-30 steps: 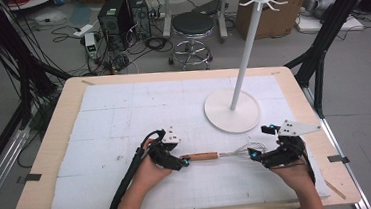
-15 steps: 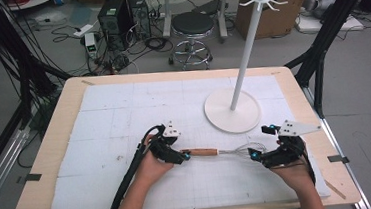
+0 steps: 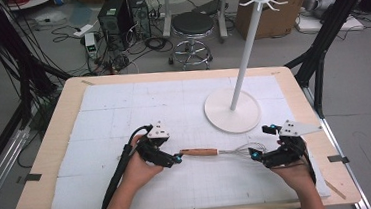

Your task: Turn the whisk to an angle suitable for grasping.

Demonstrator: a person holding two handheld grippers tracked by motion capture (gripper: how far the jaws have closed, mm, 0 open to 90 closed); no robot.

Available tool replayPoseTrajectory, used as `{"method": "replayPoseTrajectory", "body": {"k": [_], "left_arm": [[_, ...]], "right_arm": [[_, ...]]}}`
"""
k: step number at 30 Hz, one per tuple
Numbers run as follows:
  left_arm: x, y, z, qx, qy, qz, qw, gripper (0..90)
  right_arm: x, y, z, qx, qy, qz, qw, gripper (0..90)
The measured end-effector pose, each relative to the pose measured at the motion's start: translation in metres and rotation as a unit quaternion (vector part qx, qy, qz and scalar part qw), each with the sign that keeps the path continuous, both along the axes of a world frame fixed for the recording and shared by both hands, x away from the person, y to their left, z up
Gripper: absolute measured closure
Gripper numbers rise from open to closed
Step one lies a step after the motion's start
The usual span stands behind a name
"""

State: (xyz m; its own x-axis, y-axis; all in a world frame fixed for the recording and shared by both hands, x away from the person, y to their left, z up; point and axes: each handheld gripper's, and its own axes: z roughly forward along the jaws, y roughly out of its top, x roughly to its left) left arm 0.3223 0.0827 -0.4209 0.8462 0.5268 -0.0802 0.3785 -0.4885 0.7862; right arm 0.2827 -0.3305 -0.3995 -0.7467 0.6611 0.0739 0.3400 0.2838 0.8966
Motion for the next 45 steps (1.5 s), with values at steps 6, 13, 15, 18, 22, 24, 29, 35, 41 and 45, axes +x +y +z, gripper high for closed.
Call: {"method": "replayPoseTrajectory", "body": {"k": [6,13,15,18,22,24,29,35,41,45], "left_arm": [[-0.009,0.025,0.009,-0.038,-0.007,0.009,0.9992,16.0],[-0.013,0.043,0.012,-0.06,-0.01,0.007,0.9981,12.1],[-0.014,0.045,0.013,-0.058,-0.013,0.002,0.9982,11.6],[-0.017,0.047,0.017,-0.06,-0.018,-0.002,0.998,11.3],[-0.022,0.051,0.023,-0.068,-0.027,-0.006,0.9973,10.9],[-0.022,0.054,0.025,-0.07,-0.029,-0.007,0.9971,9.3],[-0.019,0.064,0.025,-0.074,-0.026,0.001,0.9969,4.4],[-0.02,0.072,0.029,-0.076,-0.032,0.001,0.9966,1.6],[-0.024,0.08,0.038,-0.092,-0.043,0.007,0.9948,1.7],[-0.025,0.086,0.041,-0.095,-0.048,0.012,0.9943,1.7]], "right_arm": [[0.001,0.002,-0.001,-0.005,0.001,0.002,1.0,0.4],[0.002,0.002,-0.001,-0.006,0.0,0.0,1.0,0.4],[0.002,0.003,-0.002,-0.008,0.002,0.002,1.0,0.4],[0.002,0.005,-0.002,-0.012,0.005,0.004,0.9999,0.4],[0.003,0.007,-0.003,-0.015,0.008,0.007,0.9998,0.4],[0.003,0.008,-0.003,-0.015,0.008,0.006,0.9998,0.4],[0.003,0.008,-0.003,-0.015,0.009,0.007,0.9998,0.4],[0.005,0.009,-0.005,-0.017,0.014,0.005,0.9997,0.4],[0.005,0.012,-0.006,-0.02,0.017,0.01,0.9996,0.4],[0.005,0.014,-0.007,-0.018,0.016,0.014,0.9996,0.3]]}}
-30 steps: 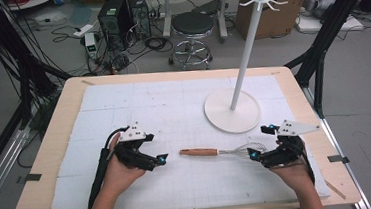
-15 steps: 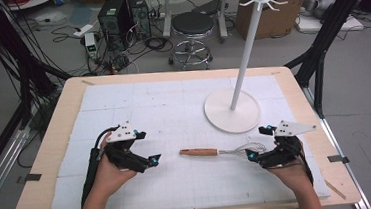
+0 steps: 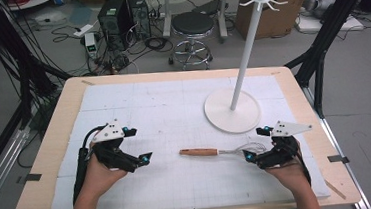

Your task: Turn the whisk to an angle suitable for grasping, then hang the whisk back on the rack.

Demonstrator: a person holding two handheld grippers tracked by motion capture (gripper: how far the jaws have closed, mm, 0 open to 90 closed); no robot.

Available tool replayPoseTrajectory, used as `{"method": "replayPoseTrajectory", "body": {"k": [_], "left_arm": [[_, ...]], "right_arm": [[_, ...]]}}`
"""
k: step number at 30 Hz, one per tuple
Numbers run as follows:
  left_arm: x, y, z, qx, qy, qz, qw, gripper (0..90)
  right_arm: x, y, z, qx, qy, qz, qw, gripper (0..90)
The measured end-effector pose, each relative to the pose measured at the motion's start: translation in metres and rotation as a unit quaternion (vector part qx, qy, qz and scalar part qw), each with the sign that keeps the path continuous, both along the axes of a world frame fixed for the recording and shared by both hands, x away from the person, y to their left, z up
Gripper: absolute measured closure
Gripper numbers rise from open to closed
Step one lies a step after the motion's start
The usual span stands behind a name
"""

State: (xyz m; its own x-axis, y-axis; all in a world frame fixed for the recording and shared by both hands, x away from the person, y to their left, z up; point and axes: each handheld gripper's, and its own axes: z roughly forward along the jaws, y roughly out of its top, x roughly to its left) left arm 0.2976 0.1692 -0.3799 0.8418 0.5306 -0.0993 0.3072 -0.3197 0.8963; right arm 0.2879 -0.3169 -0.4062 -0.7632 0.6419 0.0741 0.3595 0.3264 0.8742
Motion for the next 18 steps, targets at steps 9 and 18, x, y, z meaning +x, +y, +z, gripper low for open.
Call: {"method": "replayPoseTrajectory", "body": {"k": [9,18], "left_arm": [[0.0,0.005,-0.001,0.003,-0.001,0.011,0.9999,1.6],[0.0,0.007,-0.002,0.001,0.001,0.016,0.9999,1.7]], "right_arm": [[0.001,0.003,0.001,-0.001,0.001,0.004,1.0,0.3],[0.007,0.017,0.01,-0.013,0.004,0.025,0.9996,0.4]]}}
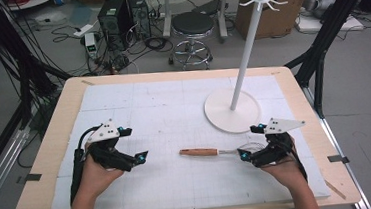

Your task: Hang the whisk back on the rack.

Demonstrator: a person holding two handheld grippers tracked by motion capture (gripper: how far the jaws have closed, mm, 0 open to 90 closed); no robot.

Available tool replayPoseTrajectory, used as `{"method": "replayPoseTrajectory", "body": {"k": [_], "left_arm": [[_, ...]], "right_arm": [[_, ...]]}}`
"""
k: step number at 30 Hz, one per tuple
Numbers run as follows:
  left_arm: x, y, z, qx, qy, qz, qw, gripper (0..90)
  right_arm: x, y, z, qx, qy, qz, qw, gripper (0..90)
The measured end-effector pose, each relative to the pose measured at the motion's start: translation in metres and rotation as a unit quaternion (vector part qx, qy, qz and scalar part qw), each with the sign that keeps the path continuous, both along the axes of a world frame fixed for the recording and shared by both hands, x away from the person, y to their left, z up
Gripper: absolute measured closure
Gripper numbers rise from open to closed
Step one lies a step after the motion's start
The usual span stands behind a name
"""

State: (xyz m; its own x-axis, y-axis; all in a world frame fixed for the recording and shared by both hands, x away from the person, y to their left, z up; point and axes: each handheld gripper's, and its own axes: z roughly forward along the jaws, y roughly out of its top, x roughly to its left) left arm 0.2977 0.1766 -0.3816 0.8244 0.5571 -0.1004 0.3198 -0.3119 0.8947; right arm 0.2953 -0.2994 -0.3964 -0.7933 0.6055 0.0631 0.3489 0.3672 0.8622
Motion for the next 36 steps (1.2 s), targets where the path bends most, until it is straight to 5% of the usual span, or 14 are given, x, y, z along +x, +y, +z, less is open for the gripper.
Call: {"method": "replayPoseTrajectory", "body": {"k": [14,25,36], "left_arm": [[-0.001,-0.001,0.004,-0.002,-0.005,-0.008,1.0,1.7],[-0.002,-0.001,0.002,0.001,-0.001,-0.007,1.0,1.7],[0.0,-0.001,0.001,0.001,0.002,-0.006,1.0,1.7]], "right_arm": [[0.028,0.049,0.021,-0.082,0.035,0.057,0.9944,0.4],[0.049,0.085,0.011,-0.158,0.07,0.091,0.9808,0.5],[0.057,0.099,-0.004,-0.211,0.105,0.099,0.9667,16.6]]}}
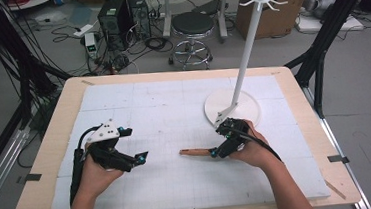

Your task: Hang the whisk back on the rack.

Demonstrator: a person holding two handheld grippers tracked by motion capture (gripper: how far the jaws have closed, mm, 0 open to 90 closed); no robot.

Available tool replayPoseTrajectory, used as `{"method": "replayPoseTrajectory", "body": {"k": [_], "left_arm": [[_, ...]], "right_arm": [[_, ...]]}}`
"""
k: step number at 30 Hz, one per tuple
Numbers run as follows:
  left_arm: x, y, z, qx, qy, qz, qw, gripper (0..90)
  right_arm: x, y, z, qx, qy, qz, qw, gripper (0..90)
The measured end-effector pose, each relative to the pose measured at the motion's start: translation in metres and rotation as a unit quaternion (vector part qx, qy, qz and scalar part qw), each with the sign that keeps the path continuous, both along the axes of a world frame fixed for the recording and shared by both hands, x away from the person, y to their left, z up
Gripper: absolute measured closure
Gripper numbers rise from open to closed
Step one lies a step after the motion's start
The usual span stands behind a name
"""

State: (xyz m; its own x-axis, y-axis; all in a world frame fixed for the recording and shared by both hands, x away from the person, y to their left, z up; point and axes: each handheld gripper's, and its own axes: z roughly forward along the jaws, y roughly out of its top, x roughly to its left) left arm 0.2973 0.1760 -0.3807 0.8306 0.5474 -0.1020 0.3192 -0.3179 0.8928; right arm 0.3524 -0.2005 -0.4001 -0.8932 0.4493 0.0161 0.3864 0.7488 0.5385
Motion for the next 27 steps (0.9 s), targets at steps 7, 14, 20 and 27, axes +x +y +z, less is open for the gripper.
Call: {"method": "replayPoseTrajectory", "body": {"k": [7,14,20,27], "left_arm": [[0.001,-0.002,-0.001,0.001,0.002,-0.003,1.0,1.7],[0.001,-0.001,-0.002,0.0,0.003,0.001,1.0,1.7],[0.001,-0.001,-0.002,0.002,0.004,0.002,1.0,1.6],[0.001,-0.001,-0.003,0.002,0.004,0.001,1.0,1.7]], "right_arm": [[0.003,0.006,-0.005,-0.024,0.022,0.018,0.9993,27.8],[0.005,0.012,-0.014,-0.052,0.047,0.033,0.997,39.8],[0.005,0.011,-0.015,-0.057,0.06,0.037,0.9959,51.4],[-0.001,0.016,-0.016,-0.077,0.067,0.047,0.9936,62.2]]}}
